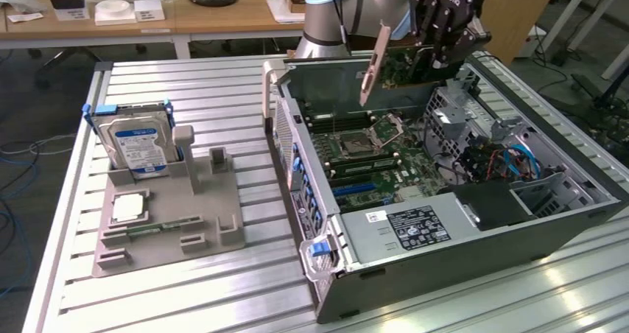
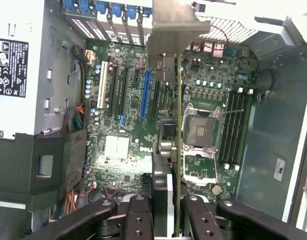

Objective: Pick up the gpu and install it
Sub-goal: 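Insert the gpu into the slot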

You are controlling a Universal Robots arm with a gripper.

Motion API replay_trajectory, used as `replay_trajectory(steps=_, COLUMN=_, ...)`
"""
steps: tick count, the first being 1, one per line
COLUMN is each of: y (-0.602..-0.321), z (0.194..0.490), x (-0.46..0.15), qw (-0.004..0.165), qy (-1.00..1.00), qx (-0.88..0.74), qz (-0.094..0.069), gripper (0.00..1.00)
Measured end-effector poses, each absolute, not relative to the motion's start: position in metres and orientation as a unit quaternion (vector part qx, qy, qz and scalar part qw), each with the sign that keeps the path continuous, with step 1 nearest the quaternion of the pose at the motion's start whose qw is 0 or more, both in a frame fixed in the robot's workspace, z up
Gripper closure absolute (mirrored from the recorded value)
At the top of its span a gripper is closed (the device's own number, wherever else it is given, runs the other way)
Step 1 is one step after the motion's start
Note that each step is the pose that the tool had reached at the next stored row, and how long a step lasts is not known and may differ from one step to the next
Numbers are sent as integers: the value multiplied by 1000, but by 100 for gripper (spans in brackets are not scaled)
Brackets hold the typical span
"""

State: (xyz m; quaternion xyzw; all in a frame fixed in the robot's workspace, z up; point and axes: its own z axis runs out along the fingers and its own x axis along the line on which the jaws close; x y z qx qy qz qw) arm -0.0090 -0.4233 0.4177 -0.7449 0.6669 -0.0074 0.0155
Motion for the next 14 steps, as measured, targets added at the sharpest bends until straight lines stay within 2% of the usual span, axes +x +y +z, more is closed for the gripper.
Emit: replay_trajectory(steps=14, y=-423, z=408, x=-10, qw=17, qy=682, qx=-731, qz=-10, gripper=72)
